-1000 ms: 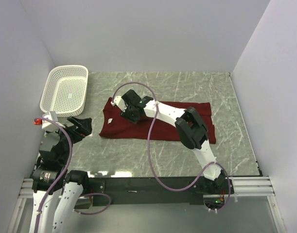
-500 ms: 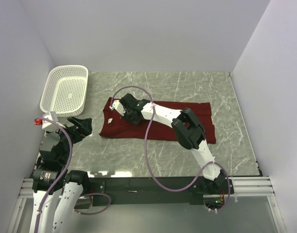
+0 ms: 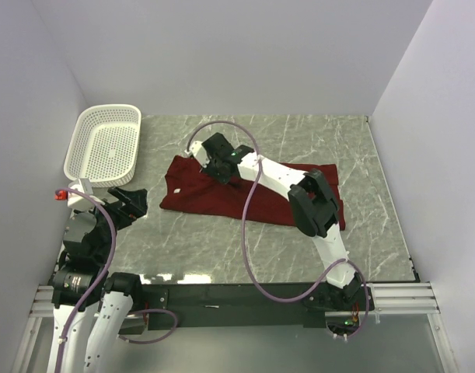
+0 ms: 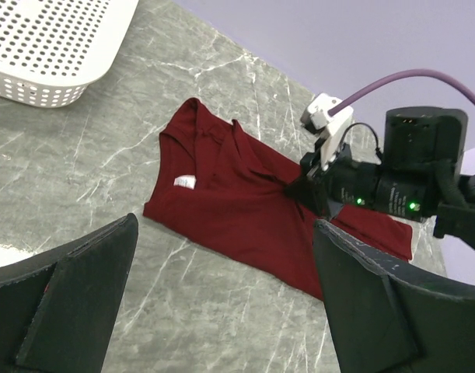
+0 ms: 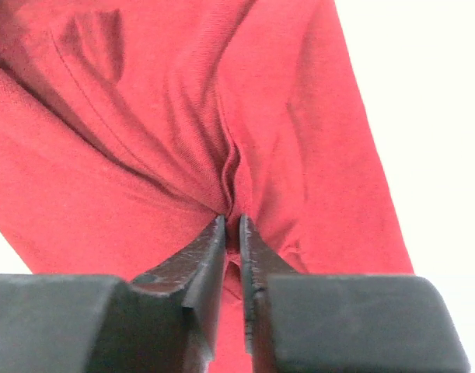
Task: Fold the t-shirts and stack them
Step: Fold the tshirt
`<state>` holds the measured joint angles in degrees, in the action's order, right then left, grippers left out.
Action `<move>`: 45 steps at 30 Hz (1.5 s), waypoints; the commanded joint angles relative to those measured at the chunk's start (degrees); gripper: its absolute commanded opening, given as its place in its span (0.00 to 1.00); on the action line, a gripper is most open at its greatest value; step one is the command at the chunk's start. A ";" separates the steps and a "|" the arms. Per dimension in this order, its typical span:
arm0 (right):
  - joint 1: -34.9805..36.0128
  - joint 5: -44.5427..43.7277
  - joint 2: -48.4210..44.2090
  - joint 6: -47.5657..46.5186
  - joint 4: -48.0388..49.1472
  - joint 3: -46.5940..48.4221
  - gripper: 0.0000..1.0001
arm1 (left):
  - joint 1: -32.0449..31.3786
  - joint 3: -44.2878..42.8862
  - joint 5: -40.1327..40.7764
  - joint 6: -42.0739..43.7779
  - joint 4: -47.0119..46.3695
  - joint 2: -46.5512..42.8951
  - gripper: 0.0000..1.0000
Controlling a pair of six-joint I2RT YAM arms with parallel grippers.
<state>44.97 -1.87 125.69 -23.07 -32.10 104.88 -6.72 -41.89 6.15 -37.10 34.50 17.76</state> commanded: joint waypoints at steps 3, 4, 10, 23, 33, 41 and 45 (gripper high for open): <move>-0.50 3.26 -1.50 0.75 -2.09 2.87 0.24 | 0.22 0.32 0.00 0.01 -2.07 -0.44 1.00; -0.41 4.49 -1.24 0.66 -2.61 2.96 0.25 | 0.22 0.40 -0.09 0.01 -2.16 -0.44 0.99; -0.41 8.19 -0.53 0.48 -3.67 2.70 0.25 | 0.22 0.32 -0.09 0.01 -2.07 -0.09 0.99; -0.41 8.20 -0.27 -0.57 -4.82 2.87 0.38 | 0.22 0.32 -0.18 0.10 -2.24 -0.18 0.99; -0.94 4.77 -2.11 -0.66 -3.15 1.38 0.30 | 0.22 0.40 -0.26 0.10 -2.16 -0.36 0.99; -1.03 4.86 -2.29 -0.57 -3.32 1.82 0.25 | 0.22 0.49 -0.35 0.10 -2.25 -0.44 1.00; -1.46 4.86 -2.55 -0.57 -3.50 2.08 0.24 | 0.22 0.41 -0.35 0.10 -2.25 -0.44 0.99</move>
<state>44.07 3.81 125.84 -23.64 -36.40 105.21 -6.72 -41.47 6.11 -37.10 34.50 17.76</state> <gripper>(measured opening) 0.244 0.995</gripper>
